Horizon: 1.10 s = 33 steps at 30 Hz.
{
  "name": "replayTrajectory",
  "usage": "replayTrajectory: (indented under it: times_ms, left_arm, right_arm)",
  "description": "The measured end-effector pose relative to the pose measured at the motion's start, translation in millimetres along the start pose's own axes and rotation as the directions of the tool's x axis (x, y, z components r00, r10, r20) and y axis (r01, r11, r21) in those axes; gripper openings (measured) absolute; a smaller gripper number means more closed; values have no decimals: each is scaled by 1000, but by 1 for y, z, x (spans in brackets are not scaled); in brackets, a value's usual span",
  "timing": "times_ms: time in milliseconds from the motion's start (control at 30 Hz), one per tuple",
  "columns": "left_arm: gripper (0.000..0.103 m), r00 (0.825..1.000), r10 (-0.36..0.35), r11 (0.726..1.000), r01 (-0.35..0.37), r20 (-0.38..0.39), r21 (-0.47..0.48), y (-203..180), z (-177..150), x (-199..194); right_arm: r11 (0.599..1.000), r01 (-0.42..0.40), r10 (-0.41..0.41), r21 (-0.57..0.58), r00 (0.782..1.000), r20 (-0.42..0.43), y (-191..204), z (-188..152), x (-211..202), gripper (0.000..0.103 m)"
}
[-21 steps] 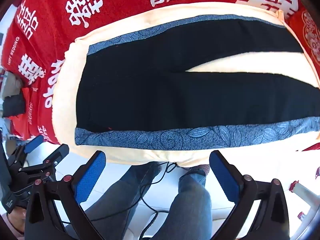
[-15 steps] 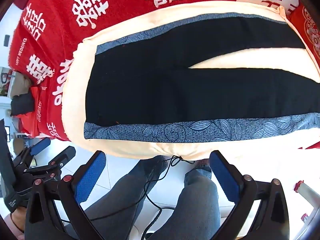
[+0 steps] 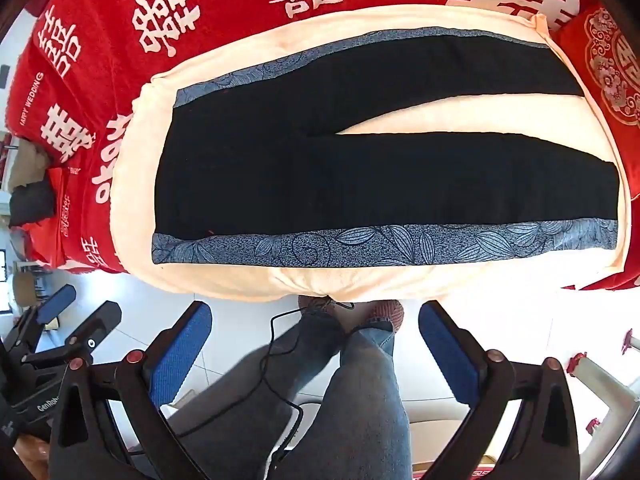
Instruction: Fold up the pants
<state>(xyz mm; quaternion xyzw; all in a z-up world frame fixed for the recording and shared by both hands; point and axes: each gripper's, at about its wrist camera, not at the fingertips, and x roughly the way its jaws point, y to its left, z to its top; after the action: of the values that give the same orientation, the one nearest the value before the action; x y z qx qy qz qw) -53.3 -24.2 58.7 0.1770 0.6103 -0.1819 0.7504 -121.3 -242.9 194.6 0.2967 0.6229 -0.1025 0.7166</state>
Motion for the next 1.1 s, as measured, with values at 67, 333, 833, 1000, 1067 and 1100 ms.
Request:
replayTrajectory:
  times_ms: [67,333,833,1000,1067,1100]
  left_arm:
    - [103,999,33,999,-33,3,13,2,6,4]
    - [103,998,66,996,-65,16,-54,49,24,6]
    - [103,999,40,998,-41,14,39,48,36,11]
    - [103,999,41,998,-41,21,38,50,36,11]
    - [103,999,47,998,-48,24,36,52,37,11]
    - [103,998,51,998,-52,27,36,52,37,11]
  right_arm:
    - [1000,9,-9,8,1000,8,3,0,0,103]
    - [998,37,-38,60,999,30,15,2,4,103]
    - [993,85,-88,81,995,35,34,1,3,103]
    - [993,96,-99,71,994,40,38,0,2,103]
    - [993,100,-103,63,994,42,41,0,2,103]
    - [993,103,-105,60,993,43,42,0,2,103]
